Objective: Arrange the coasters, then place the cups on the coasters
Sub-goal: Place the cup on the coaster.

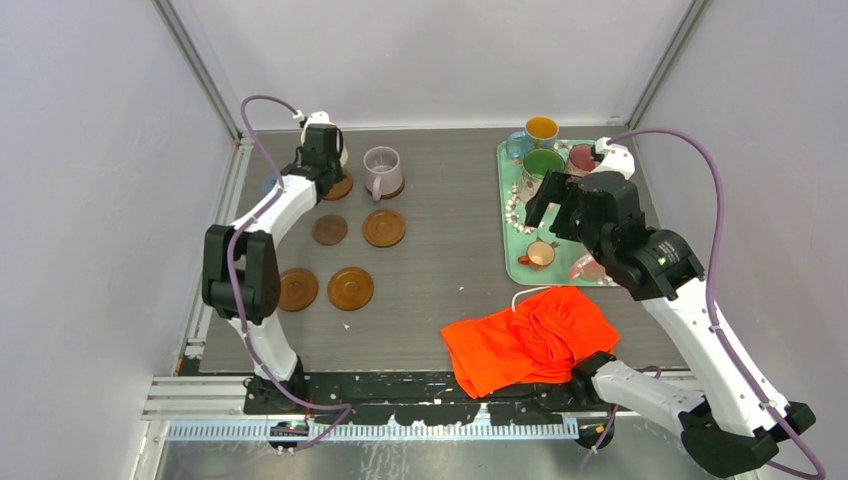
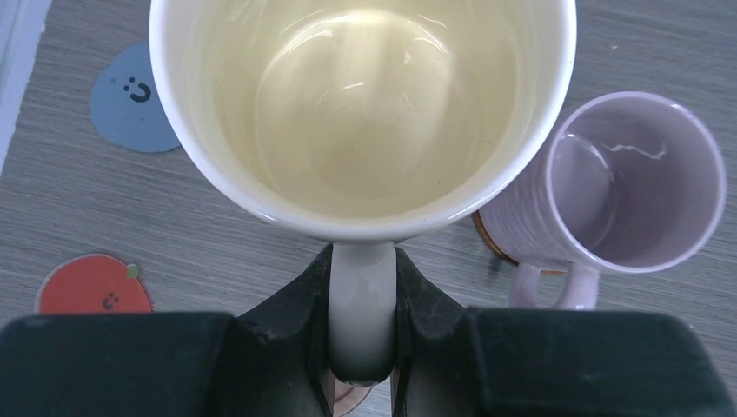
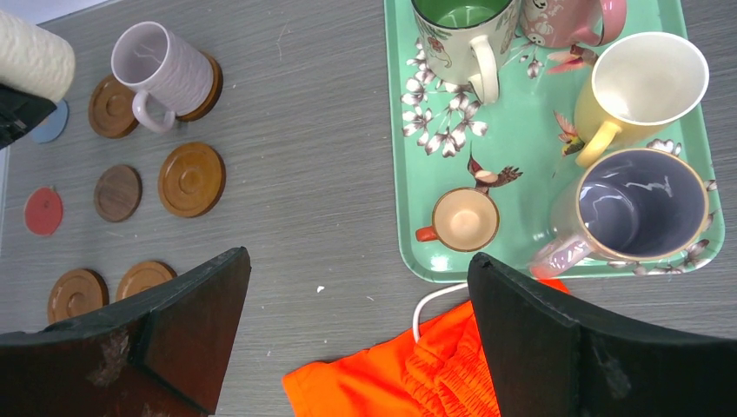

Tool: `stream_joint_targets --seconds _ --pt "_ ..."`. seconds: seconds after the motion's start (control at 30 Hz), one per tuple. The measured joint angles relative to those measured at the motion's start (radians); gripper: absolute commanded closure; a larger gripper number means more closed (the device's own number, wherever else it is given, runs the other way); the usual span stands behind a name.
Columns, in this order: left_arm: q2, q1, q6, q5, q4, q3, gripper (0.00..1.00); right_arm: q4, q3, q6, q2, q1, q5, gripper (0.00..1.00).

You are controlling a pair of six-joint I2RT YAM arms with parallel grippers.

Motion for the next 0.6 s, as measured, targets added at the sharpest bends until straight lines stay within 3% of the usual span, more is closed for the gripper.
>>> stream_joint_targets --seconds 0.6 --pt "0.174 0.021 0.006 0.001 -0.008 0.067 1.00 -0.001 0.000 0.001 0.000 0.000 0.000 0.00"
